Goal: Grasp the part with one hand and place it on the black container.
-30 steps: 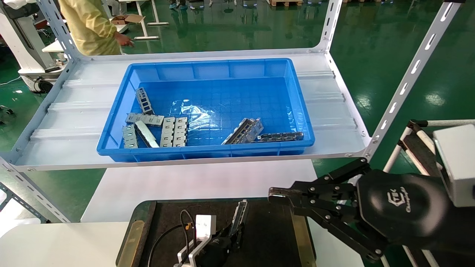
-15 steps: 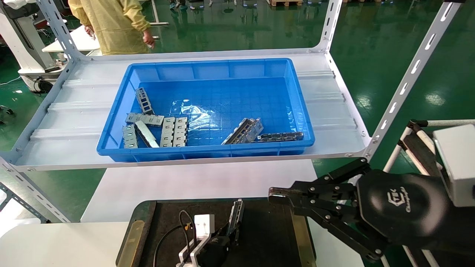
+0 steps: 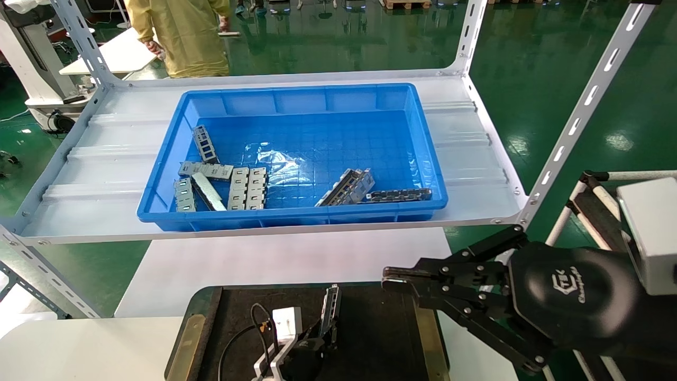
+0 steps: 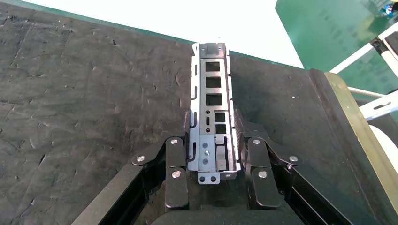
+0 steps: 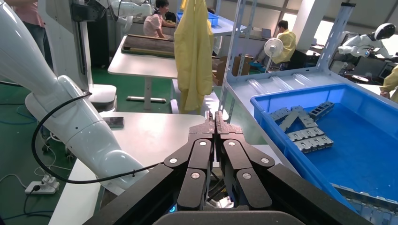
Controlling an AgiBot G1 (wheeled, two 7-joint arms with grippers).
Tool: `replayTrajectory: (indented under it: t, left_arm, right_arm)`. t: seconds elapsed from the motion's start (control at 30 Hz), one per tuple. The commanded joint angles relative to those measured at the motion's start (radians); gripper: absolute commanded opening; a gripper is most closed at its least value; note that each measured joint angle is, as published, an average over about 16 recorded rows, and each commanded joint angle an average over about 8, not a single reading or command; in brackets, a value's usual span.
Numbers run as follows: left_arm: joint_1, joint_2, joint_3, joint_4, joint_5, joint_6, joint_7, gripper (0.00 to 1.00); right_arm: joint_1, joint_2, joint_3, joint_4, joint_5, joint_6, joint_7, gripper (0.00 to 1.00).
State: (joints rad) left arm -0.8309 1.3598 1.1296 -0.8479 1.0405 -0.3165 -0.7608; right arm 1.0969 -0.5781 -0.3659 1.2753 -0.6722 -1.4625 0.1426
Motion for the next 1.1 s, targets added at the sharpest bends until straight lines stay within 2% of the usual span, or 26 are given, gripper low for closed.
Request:
replayTrajectory:
  t: [0.03, 0.7, 0.9, 1.1]
  left_arm:
    - [-0.006, 0.0, 0.021, 0.0, -0.035, -0.016, 0.008, 1.0]
    - [-0.089, -0.003, 0.231, -0.125, -0.508, -0.254, 0.248, 1.0]
    - [-0.108, -0.007, 0.252, -0.169, -0.544, -0.286, 0.26, 1.0]
    - [-0.109, -0.011, 0.244, -0.2, -0.482, -0.3, 0.212, 1.0]
  right_arm:
    - [0.0, 0.0, 0.0, 0.0, 0.0, 0.0, 0.0, 1.0]
    - [0.0, 0.0, 0.0, 0.0, 0.0, 0.0, 0.0, 1.0]
    - [0.0, 0.0, 0.0, 0.0, 0.0, 0.0, 0.0, 1.0]
    - [0.0, 0.0, 0.0, 0.0, 0.0, 0.0, 0.0, 1.0]
